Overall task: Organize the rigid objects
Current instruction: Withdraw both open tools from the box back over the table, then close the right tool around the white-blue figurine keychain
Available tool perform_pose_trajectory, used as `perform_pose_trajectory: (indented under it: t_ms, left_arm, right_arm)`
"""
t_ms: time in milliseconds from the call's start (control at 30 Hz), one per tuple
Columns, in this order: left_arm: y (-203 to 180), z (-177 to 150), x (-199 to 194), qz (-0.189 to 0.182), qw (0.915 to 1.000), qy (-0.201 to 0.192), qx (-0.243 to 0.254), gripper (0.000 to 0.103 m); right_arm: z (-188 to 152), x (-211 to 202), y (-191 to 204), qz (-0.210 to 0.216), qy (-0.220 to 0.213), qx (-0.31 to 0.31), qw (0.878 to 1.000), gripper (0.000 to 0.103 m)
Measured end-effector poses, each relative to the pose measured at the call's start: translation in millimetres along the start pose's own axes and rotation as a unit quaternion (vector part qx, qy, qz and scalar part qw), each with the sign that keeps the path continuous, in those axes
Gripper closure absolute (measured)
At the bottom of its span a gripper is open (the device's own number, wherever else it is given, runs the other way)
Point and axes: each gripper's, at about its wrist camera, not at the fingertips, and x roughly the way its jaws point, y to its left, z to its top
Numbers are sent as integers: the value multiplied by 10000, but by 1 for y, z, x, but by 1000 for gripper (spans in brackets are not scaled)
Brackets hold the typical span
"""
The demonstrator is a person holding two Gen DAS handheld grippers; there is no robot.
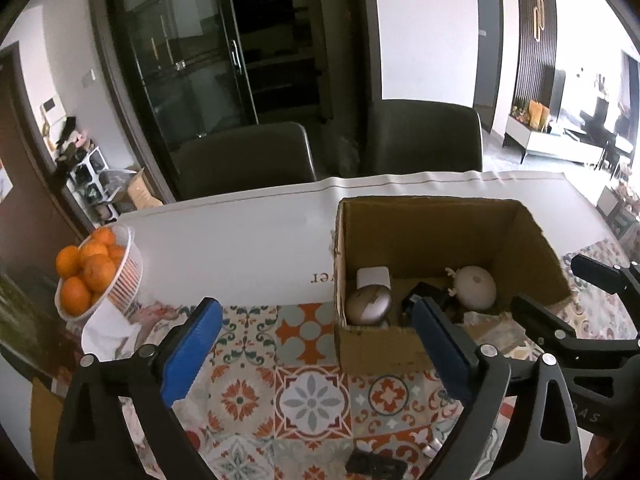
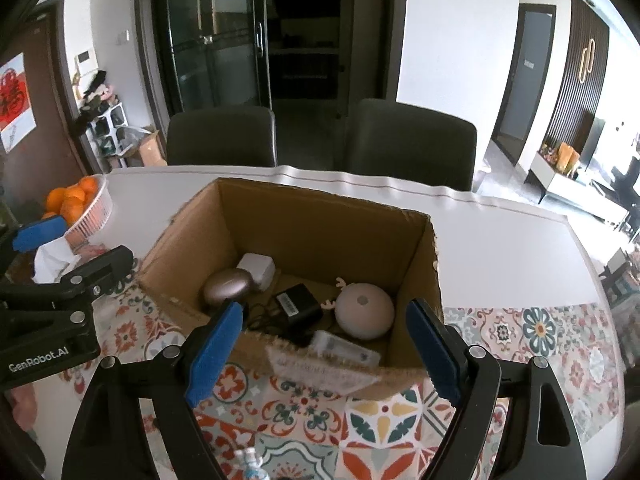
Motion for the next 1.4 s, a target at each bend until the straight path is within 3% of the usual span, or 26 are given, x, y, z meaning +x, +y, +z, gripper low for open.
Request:
perform_pose_trajectory:
  t_ms: [300, 600, 1400]
  left_arm:
    - [3, -29, -37, 165, 9997, -130, -156, 1]
    - [4, -63, -57, 407, 9989, -149, -182, 0]
    - [11, -150, -36, 606, 9946, 777, -339, 0]
  right_arm:
    - [-22, -37, 8, -7, -225, -63, 9997, 19]
    - [-54, -51, 17, 157, -173, -117, 9997, 20]
    - [-129, -15, 45, 742, 752, -492, 9932, 39]
